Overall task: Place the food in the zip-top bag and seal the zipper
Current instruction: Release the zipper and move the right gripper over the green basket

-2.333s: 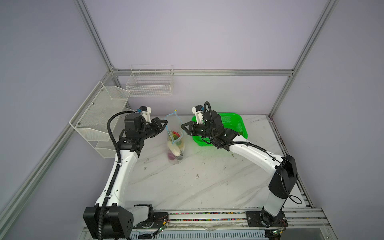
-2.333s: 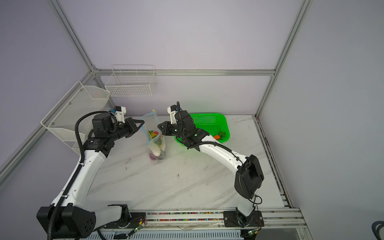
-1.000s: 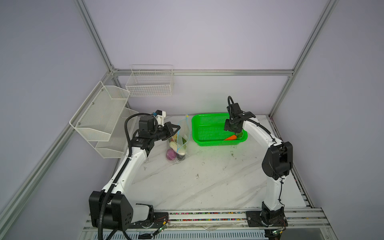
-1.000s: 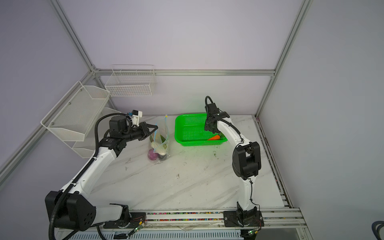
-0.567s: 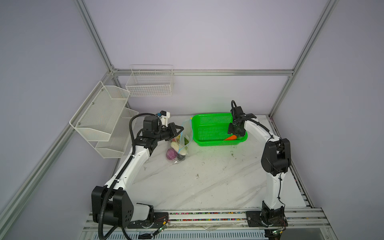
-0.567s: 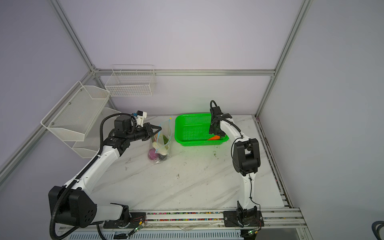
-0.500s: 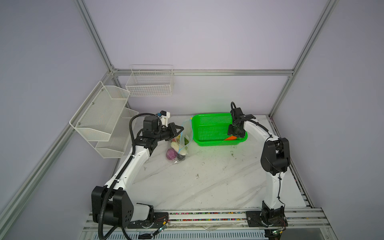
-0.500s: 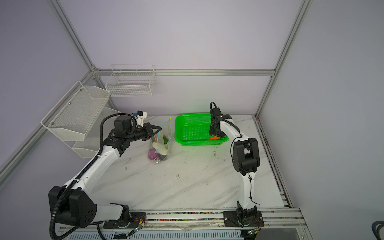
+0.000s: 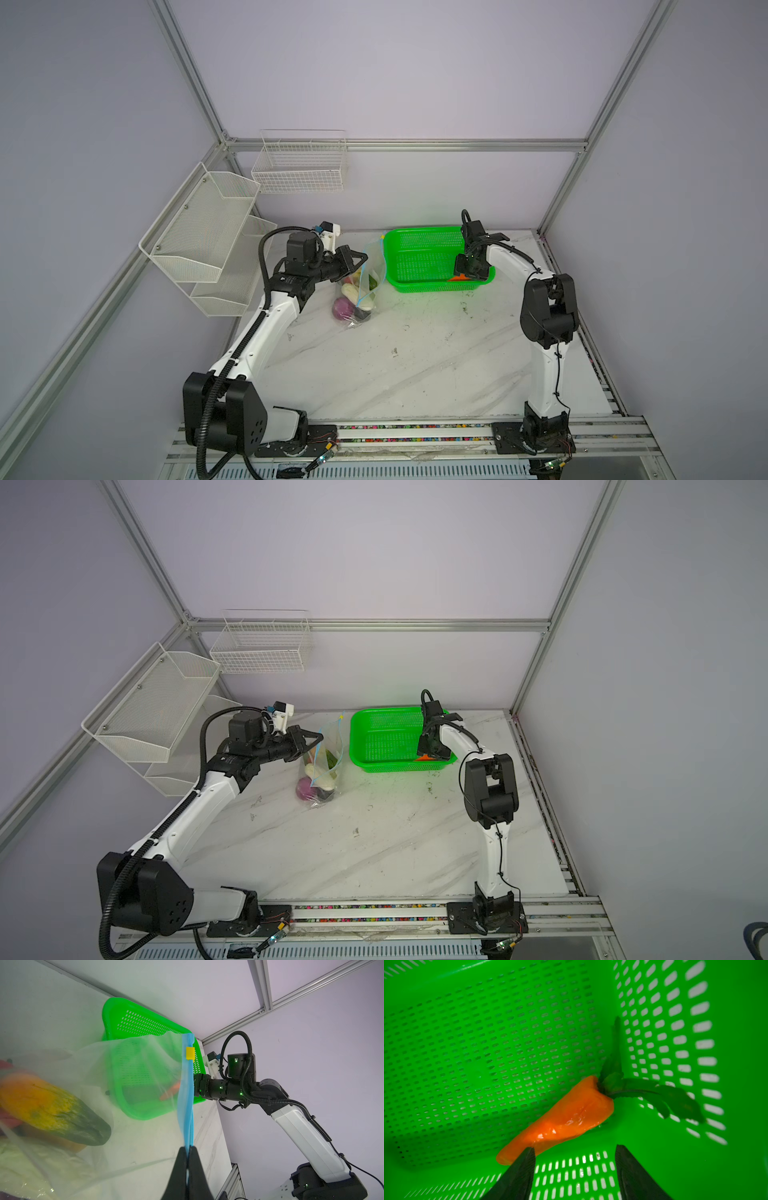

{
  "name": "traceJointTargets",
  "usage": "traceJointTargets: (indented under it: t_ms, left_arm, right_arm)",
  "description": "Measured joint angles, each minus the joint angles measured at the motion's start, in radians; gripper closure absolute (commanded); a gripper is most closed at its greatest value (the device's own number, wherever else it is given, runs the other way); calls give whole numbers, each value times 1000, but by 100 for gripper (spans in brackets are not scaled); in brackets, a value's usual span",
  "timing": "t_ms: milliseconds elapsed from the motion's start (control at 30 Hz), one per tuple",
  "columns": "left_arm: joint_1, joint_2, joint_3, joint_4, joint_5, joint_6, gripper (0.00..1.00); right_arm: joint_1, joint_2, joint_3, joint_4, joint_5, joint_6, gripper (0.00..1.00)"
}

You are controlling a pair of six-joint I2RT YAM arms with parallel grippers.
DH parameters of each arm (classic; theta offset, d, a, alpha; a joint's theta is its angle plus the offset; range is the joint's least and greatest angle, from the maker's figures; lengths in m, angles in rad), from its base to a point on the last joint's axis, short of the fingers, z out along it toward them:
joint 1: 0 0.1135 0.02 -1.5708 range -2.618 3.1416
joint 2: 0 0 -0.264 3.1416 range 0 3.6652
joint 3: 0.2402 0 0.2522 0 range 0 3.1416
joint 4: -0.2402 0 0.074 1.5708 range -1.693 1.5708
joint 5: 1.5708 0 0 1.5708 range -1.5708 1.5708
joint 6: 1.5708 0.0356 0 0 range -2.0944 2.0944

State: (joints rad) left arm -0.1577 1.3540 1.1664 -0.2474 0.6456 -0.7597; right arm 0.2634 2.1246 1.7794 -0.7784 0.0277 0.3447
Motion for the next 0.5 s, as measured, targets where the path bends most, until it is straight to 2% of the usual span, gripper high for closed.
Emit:
traceJointTargets:
  t_ms: [500]
  left_arm:
    - [0,0,0,0,-10,0,100]
  right_arm:
    - [11,99,84,21,-26,-2,39]
